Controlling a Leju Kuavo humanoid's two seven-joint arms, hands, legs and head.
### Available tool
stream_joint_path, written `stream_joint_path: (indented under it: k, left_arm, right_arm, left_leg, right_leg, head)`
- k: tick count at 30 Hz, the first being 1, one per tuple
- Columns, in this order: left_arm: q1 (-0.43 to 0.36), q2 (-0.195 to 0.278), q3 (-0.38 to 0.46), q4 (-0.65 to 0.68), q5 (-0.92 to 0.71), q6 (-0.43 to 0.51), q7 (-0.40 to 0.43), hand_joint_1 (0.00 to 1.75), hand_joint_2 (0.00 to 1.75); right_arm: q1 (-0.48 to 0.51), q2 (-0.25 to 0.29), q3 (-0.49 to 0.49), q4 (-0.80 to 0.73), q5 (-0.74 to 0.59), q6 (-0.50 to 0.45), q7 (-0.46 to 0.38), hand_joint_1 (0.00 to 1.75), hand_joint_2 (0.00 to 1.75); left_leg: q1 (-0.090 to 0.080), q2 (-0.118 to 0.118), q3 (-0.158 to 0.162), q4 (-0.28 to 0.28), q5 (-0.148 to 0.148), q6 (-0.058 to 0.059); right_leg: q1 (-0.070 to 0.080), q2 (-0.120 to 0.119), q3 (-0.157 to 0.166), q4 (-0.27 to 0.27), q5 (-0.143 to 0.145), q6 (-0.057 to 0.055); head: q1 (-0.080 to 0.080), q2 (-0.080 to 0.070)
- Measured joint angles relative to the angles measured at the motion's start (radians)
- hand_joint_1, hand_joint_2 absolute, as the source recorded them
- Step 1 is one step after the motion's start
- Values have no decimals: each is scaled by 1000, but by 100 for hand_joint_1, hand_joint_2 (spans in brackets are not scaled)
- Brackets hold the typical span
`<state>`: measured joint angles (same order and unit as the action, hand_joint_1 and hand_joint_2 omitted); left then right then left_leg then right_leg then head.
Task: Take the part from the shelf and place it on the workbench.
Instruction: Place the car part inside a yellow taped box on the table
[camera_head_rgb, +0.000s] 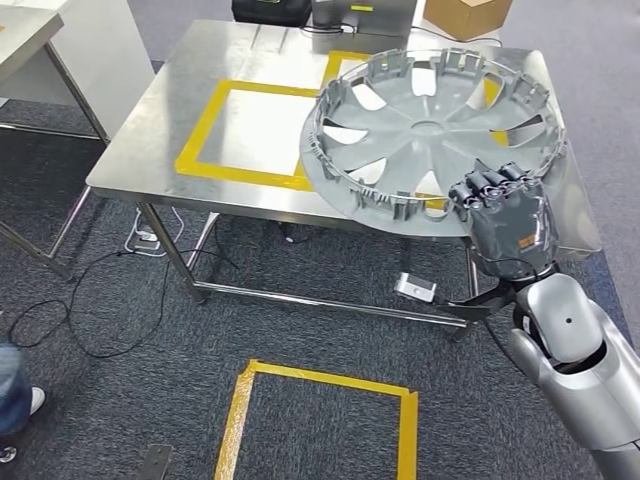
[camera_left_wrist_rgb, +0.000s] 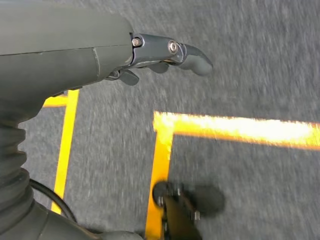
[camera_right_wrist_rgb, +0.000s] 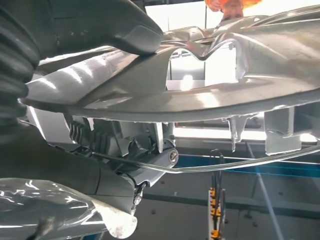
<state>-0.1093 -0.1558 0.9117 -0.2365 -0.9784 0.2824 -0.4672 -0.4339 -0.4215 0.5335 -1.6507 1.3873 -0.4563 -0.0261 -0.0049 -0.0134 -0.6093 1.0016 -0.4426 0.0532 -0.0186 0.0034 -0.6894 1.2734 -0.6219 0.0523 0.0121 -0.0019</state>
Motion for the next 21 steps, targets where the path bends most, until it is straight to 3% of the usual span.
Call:
stream_joint_path:
  k: [1, 2, 3, 4, 6, 7, 10, 11, 13, 15, 17, 18, 21]
  left_arm:
    - [2, -1, 0, 0, -1, 0, 0, 0, 175]
    - [3, -2, 0, 0, -2, 0, 0, 0, 175]
    - [4, -3, 0, 0, -2, 0, 0, 0, 175]
    - [5, -3, 0, 0, -2, 0, 0, 0, 175]
    - [3, -3, 0, 0, -3, 0, 0, 0, 175]
    - [2, -3, 0, 0, -3, 0, 1, 0, 175]
    - [-3, -3, -1, 0, -3, 1, 2, 0, 175]
    - [-6, -2, -2, 0, -3, 2, 2, 0, 175]
    - [-9, -2, -2, 0, -3, 2, 2, 0, 175]
    - [-7, -2, -3, 0, -3, 2, 2, 0, 175]
    - [-4, -3, -3, 0, -4, 2, 2, 0, 175]
    - [-4, -3, -3, 0, -4, 3, 3, 0, 175]
    - [-3, -2, -3, 0, -2, 9, 12, 0, 175]
  right_arm:
    - [1, 0, 0, 0, 0, 0, 0, 175, 175]
    - [2, 0, 0, 0, 0, 1, -1, 175, 175]
    - [3, 0, 0, 0, 0, 2, -1, 175, 175]
    - [4, 0, 0, 0, 0, 2, -1, 175, 175]
    - [3, -1, 1, 2, 0, 3, -2, 175, 175]
    - [3, -1, 0, 1, 1, 3, -2, 175, 175]
    - [0, -2, -2, -1, -1, 4, -3, 175, 175]
    - [-1, -2, -2, -1, -1, 4, -3, 175, 175]
    - [-2, -2, -2, -2, -1, 4, -2, 175, 175]
    - [-3, -2, -1, -1, 0, 5, -2, 175, 175]
    - [-3, -2, 0, -1, 0, 5, -3, 175, 175]
    - [-3, -2, 1, -1, 0, 6, -4, 175, 175]
    - [-3, -2, 2, 0, 0, 9, -5, 175, 175]
  left_leg:
    - [0, -1, 14, 0, -12, -1]
    - [0, -3, 29, 0, -24, -2]
    - [1, -4, 47, 0, -37, -4]
    - [0, -5, 60, 0, -51, -7]
    - [-3, -6, 81, 4, -75, -16]
    - [-4, -6, 86, 5, -84, -21]
    - [-5, -5, 95, 19, -92, -34]
    - [-4, -4, 82, 49, -94, -39]
    - [1, -2, 22, 156, -114, -50]
    - [6, -1, -48, 252, -162, -59]
    - [9, -1, -81, 255, -179, -61]
    - [10, 0, -82, 219, -155, -60]
    - [6, 0, -66, 69, -7, -47]
  right_leg:
    - [0, 0, -22, 2, -23, 3]
    - [0, -1, -30, -20, -24, 5]
    - [-1, -1, -28, -68, 7, 6]
    - [-1, -3, -19, -130, 69, 7]
    - [1, -6, -2, -232, 177, -2]
    - [3, -6, 3, -255, 204, -10]
    - [3, -3, 28, -263, 198, -32]
    - [1, -4, 39, -265, 191, -37]
    - [-1, -6, 63, -267, 174, -45]
    - [-1, -5, 87, -267, 155, -49]
    - [-1, -4, 116, -267, 135, -49]
    - [-1, -3, 132, -267, 125, -47]
    - [1, -1, 163, -264, 95, -36]
  head:
    - [0, 0]
    - [0, 0]
    - [0, 0]
    - [1, 0]
    - [1, 0]
    - [2, 0]
    - [0, 0]
    - [-2, 0]
    - [-4, 0]
    - [-5, 0]
    - [-5, 0]
    - [-5, 0]
    - [-5, 0]
